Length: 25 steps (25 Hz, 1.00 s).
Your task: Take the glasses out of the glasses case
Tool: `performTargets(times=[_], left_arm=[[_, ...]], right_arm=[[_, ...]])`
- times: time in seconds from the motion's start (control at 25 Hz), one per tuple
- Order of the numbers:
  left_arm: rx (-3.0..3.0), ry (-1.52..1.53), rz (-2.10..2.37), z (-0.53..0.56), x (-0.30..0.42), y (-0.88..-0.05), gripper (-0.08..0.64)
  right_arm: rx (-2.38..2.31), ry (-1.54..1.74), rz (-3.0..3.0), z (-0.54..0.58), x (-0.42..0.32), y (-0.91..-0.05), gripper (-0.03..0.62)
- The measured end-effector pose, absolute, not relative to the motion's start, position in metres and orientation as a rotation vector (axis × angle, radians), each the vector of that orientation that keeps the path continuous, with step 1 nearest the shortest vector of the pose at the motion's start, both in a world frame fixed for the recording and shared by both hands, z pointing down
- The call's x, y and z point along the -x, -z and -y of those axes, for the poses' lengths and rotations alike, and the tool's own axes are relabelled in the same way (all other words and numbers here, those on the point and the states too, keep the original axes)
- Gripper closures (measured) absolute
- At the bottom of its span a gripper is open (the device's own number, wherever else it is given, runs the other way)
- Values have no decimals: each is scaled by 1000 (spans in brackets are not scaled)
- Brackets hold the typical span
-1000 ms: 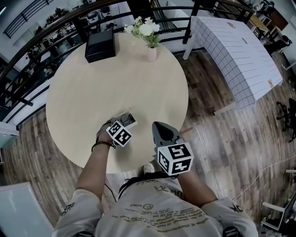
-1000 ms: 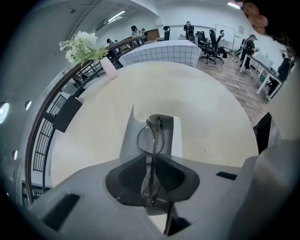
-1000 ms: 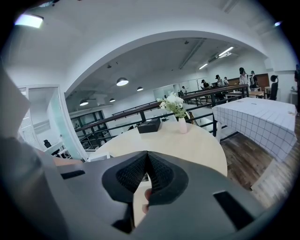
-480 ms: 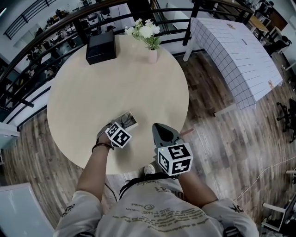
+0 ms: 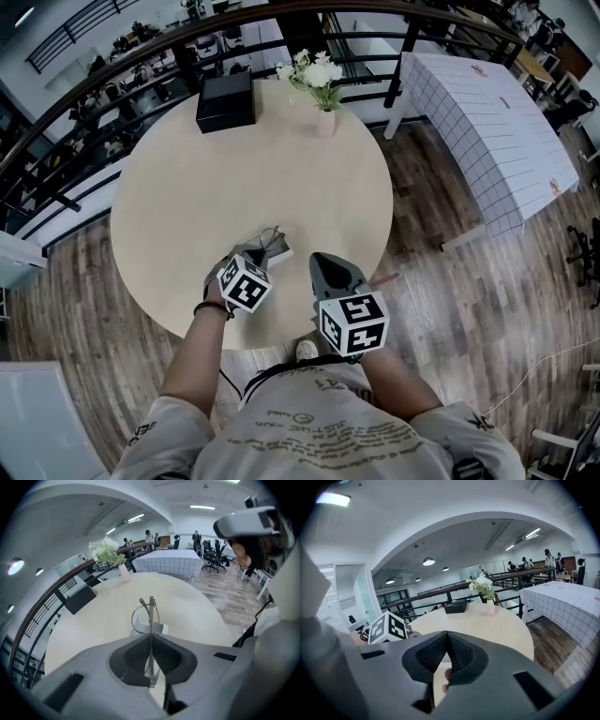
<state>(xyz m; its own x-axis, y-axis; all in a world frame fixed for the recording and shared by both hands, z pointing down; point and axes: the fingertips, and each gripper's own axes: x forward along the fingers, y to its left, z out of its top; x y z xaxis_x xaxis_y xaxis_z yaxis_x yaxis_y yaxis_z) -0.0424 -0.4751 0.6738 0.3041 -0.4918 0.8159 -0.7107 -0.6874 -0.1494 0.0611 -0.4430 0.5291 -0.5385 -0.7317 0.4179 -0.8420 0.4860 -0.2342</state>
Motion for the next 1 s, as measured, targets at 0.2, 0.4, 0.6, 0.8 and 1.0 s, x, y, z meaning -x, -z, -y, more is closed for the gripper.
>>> performTargets(times=[0.2,0.4,0.6,0.8,1.0], left_arm=[[-2398,-1155,1233,463,41,-629,535],[-2399,-947,1363,442,57,-585,535],[-2334,-664,1523,414,90,-542,535],[-2233,-472,1712,362,149,-497,535],[-2130,-308,1876,327,173,-464,535]], right_arm=[[-1315,-565,2515,433,-47,-516,581],[-1269,-512,2573,422,-22,-499,581],[-1208,-466,2625,403,12,-485,581],[-1200,-429,2681,369,67,-457,581],[-1198,-394,2701,355,89,-450,581]])
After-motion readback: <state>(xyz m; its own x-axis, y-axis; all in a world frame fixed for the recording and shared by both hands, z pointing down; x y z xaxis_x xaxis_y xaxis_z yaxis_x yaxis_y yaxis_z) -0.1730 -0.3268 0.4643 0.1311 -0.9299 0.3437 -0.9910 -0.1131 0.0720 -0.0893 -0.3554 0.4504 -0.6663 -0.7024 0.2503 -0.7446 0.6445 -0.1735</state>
